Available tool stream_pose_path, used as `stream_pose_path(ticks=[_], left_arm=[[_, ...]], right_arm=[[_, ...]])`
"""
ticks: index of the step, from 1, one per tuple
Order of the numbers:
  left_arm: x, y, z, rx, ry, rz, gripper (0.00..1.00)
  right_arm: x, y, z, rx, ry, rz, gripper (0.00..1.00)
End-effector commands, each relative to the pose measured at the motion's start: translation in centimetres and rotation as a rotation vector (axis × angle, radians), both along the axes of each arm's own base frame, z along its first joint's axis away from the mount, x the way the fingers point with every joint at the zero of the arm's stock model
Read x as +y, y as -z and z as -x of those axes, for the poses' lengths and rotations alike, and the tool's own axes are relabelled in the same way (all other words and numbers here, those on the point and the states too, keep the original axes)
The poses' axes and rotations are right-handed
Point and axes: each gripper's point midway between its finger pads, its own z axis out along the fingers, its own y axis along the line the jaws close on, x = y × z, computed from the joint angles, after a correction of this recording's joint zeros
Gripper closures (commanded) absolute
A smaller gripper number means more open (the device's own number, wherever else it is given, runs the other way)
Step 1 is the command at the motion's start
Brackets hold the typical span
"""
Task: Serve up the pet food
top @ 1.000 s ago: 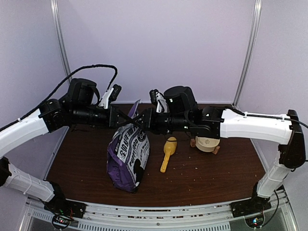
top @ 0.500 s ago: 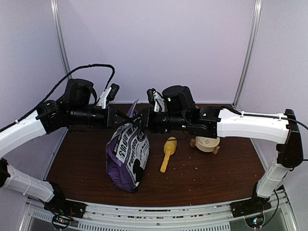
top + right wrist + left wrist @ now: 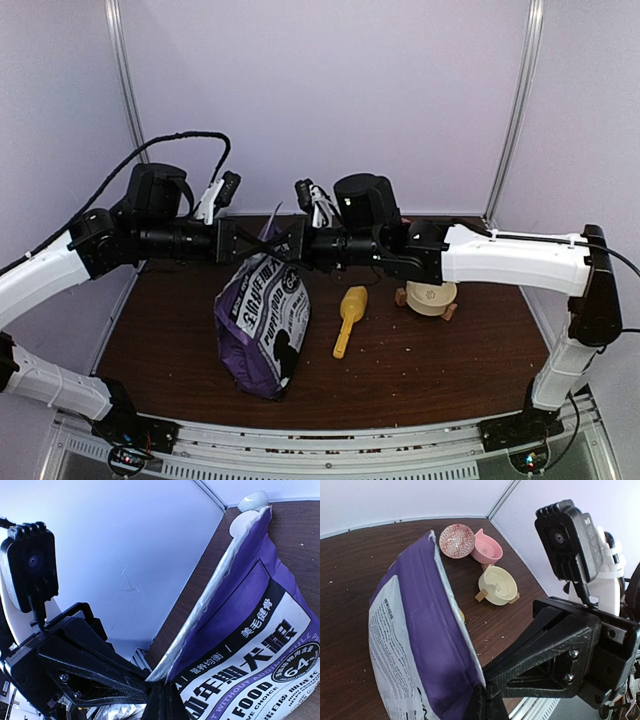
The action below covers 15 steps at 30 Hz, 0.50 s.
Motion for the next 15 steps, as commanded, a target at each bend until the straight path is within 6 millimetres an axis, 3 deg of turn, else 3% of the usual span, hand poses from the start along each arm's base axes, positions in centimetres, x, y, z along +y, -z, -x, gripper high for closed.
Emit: stream_pose_path(ticks=[1,15], left_arm=[[-1.5,-4.3,1.2,-0.116,0.088,0.128,1.0],[0.0,-6.0,1.0,-0.174,0.018,0.157,1.0]], right_arm=[[1.6,0.3,1.7,-0.02,-0.09,0.003,1.0],[-0.4,3.1,0.3,-0.045,0.015,0.182,1.0]])
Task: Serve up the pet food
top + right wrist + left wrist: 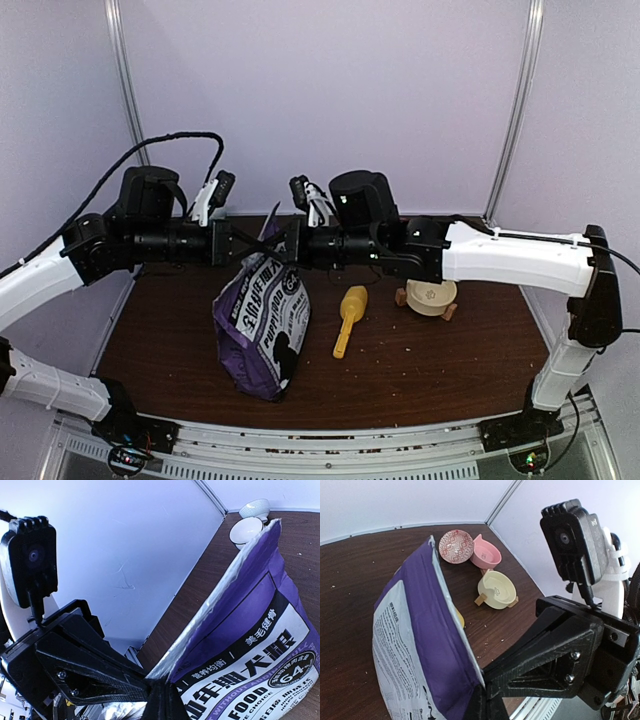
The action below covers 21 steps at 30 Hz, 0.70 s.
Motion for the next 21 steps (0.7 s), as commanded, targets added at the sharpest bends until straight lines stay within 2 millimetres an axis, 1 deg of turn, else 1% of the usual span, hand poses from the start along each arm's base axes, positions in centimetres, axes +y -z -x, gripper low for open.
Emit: stream_pose_path(ticks=[1,8,14,16,17,19,20,21], left_arm=[[-0.6,-5.4,0.6,-0.138,0.036,0.144,1.0],[-0.7,-5.8,0.5,-0.147,0.037,0.153,1.0],[-0.8,-5.6,0.6,-0.143,0.046,0.152,1.0],[-0.7,-5.6,0.5,-0.143,0.04,0.145,1.0],[-0.6,-5.4,0.4,-0.14,0.03,0.138,1.0],[-0.2,-5.1,0.3,-0.133,0.011,0.121,1.0],[-0.1,-4.9,0.3,-0.127,0.005,0.115,1.0],[0.0,-4.7,0.2,-0.12,-0.003,0.112,1.0]], right_arm=[[-0.6,3.7,0.0,0.021,0.023,0.141,1.0],[-0.9,4.6,-0.3,0.024,0.045,0.178,1.0],[-0.9,4.5,-0.4,0.02,0.045,0.176,1.0],[-1.5,4.4,-0.7,0.014,0.076,0.186,1.0],[-1.9,4.2,-0.7,0.009,0.09,0.185,1.0],[-3.0,2.9,-0.8,-0.007,0.117,0.162,1.0],[-3.4,2.3,-0.6,-0.011,0.121,0.151,0.96],[-3.8,1.2,-0.4,-0.021,0.123,0.133,0.86]])
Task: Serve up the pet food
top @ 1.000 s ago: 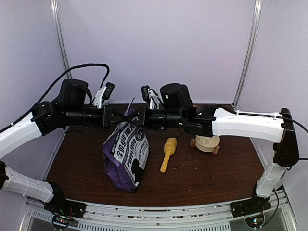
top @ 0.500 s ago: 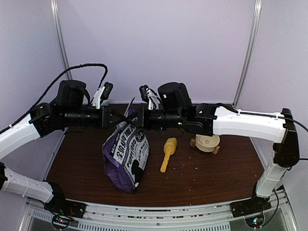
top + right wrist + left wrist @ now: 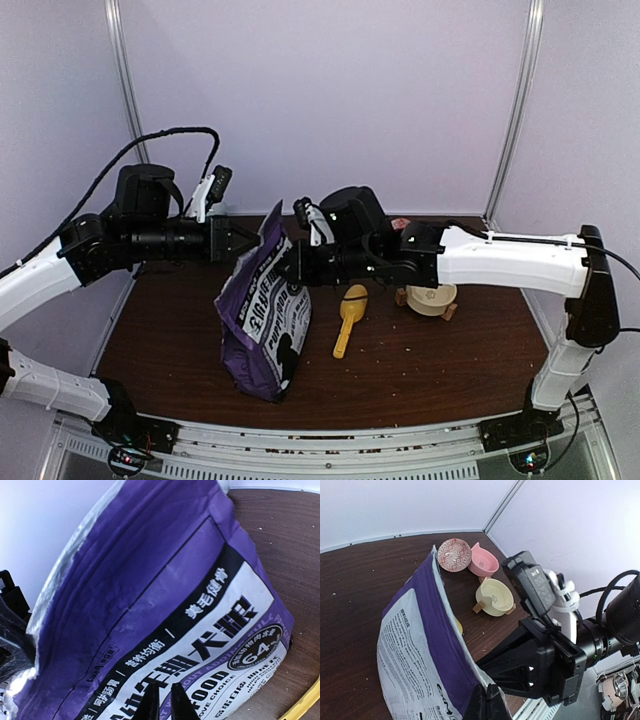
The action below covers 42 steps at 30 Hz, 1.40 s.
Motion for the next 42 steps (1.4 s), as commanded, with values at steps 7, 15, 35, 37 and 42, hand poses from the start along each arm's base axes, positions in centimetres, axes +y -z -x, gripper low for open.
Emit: stream_pose_path(ticks=[7,15,35,37,42], left_arm=[[0.1,-3.3,0.3,-0.063,-0.012,0.076,1.0],[0.1,-3.3,0.2,-0.06,-0.015,0.079,1.0],[0.4,-3.5,0.5,-0.069,-0.014,0.087,1.0],[0.4,-3.5,0.6,-0.07,-0.01,0.089,1.0],[0.1,-3.6,0.8,-0.07,0.008,0.098,1.0]], right_arm=[[-2.9,-7.8,1.8,-0.067,0.021,-0.145,0.57],[-0.2,-8.7,3.5,-0.075,-0.046,-0.151,0.45],[1.9,-4.0,1.9,-0.03,0.026,0.017,0.55],[1.9,-3.8,1.9,-0.026,0.028,0.019,0.56],[2.8,-3.7,2.2,-0.018,-0.006,0.003,0.59]])
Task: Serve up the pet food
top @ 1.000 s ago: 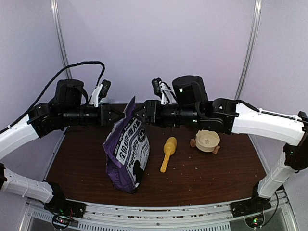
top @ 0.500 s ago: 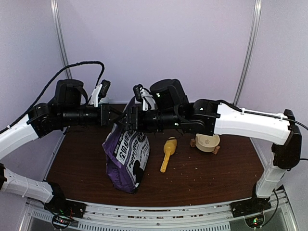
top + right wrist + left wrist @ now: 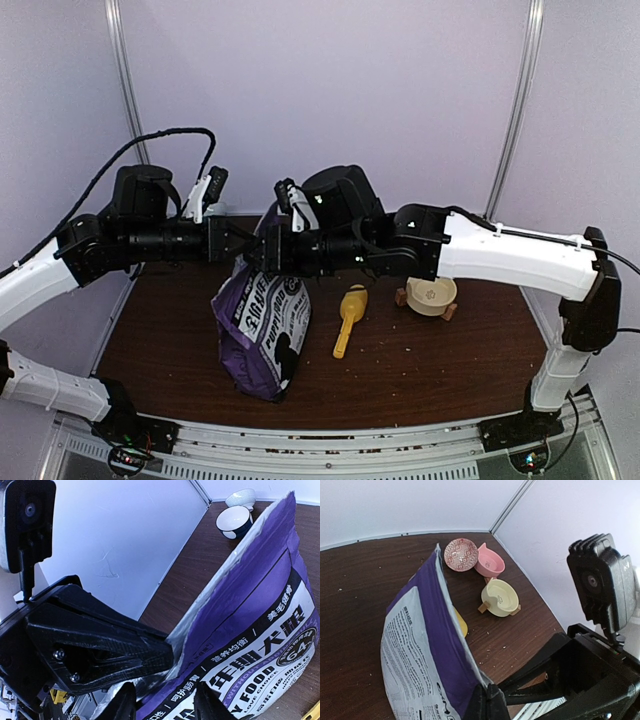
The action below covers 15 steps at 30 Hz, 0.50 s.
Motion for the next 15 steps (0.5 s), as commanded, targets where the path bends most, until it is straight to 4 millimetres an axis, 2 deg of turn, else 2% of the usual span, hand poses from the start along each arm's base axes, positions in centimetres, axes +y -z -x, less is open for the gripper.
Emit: stream_pose_path(ticks=[1,5,13,15], left_arm=[[-0.5,-3.8,0.9,-0.083,0.047,0.108,1.0],[-0.7,-3.9,1.0,-0.087,0.057,0.115,1.0],[-0.4,-4.1,1.0,-0.1,0.052,0.116,1.0],[-0.4,-4.1,1.0,-0.101,0.054,0.117,1.0]], right_arm=[[0.8,1.5,-0.2,0.015,-0.006,0.038,0.6],[1.6,1.9,0.0,0.027,-0.03,0.033,0.64],[1.7,1.9,-0.2,0.016,-0.031,0.031,0.97],[1.7,1.8,-0.1,0.013,-0.034,0.028,1.0]])
